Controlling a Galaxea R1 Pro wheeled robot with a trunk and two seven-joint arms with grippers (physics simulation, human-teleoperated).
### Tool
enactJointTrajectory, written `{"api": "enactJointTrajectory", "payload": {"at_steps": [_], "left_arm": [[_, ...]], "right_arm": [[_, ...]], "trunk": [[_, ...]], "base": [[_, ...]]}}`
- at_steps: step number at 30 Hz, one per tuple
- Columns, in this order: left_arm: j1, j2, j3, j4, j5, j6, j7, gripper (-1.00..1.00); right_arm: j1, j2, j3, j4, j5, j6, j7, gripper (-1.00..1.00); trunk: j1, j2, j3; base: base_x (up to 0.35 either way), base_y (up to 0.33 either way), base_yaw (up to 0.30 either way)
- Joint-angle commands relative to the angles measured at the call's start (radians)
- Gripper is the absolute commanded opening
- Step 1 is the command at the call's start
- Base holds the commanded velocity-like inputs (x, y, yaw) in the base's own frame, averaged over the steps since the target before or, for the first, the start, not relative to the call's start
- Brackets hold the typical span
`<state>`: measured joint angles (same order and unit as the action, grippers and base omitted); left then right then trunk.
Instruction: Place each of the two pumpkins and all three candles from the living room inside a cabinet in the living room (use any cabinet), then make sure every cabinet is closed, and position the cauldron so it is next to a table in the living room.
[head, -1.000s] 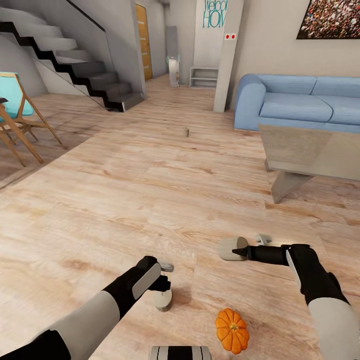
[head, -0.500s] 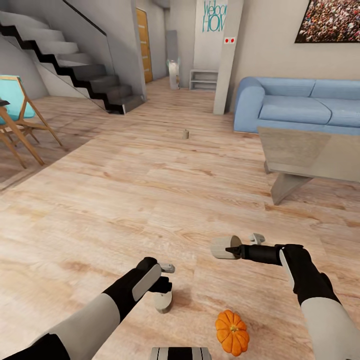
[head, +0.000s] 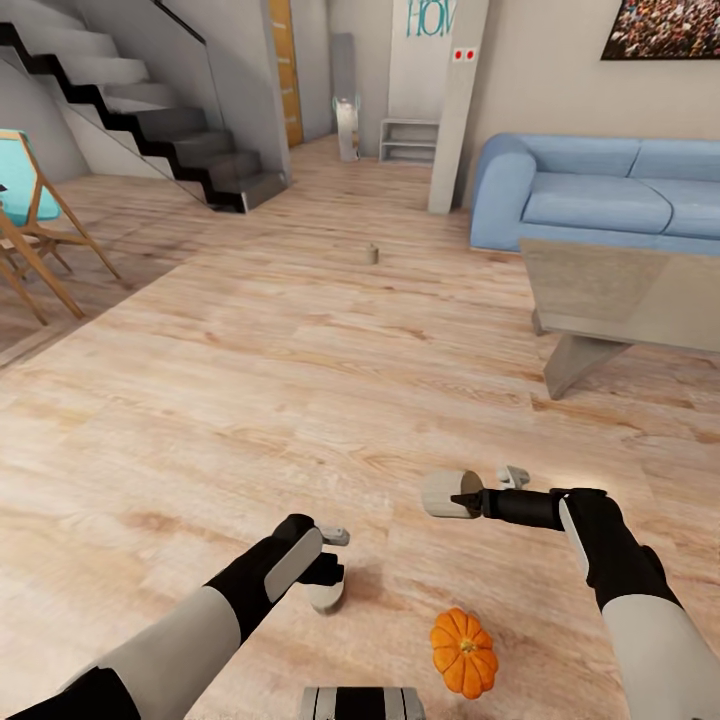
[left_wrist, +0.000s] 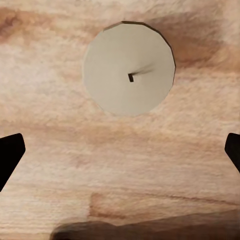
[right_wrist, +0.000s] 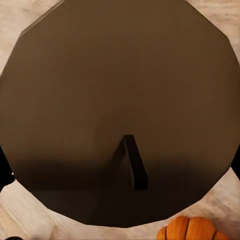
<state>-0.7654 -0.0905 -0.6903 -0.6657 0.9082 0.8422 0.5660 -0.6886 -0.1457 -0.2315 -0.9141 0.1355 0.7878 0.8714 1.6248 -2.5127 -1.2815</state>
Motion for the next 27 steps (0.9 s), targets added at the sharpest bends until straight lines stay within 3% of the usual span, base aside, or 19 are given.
{"api": "enactJointTrajectory", "payload": {"at_steps": [1, 16, 20, 24, 27], "left_arm": [[0.0, 0.0, 0.0, 0.0, 0.0, 0.0, 0.0, 1.0], [0.0, 0.0, 0.001, 0.0, -0.002, -0.002, 0.0, 1.0], [0.0, 0.002, 0.001, 0.001, -0.004, -0.032, 0.002, 1.0], [0.0, 0.003, 0.001, 0.0, -0.004, -0.035, 0.0, 1.0], [0.0, 0.005, 0.002, 0.0, -0.009, -0.074, -0.001, 1.0]], "right_arm": [[0.0, 0.0, 0.0, 0.0, -0.002, 0.001, 0.0, -1.0], [0.0, 0.0, 0.0, 0.0, -0.002, 0.001, 0.0, -1.0], [0.0, 0.0, 0.0, 0.0, -0.002, 0.001, 0.0, -1.0], [0.0, 0.0, 0.0, 0.0, -0.002, 0.001, 0.0, -1.0], [0.0, 0.001, 0.0, 0.0, -0.002, 0.001, 0.0, -1.0]], "trunk": [[0.0, 0.0, -0.004], [0.007, -0.004, -0.062], [0.009, -0.005, -0.077], [0.009, -0.005, -0.077], [0.009, -0.005, -0.077]], "base": [[0.0, 0.0, 0.0], [0.0, 0.0, 0.0], [0.0, 0.0, 0.0], [0.0, 0.0, 0.0], [0.0, 0.0, 0.0]]}}
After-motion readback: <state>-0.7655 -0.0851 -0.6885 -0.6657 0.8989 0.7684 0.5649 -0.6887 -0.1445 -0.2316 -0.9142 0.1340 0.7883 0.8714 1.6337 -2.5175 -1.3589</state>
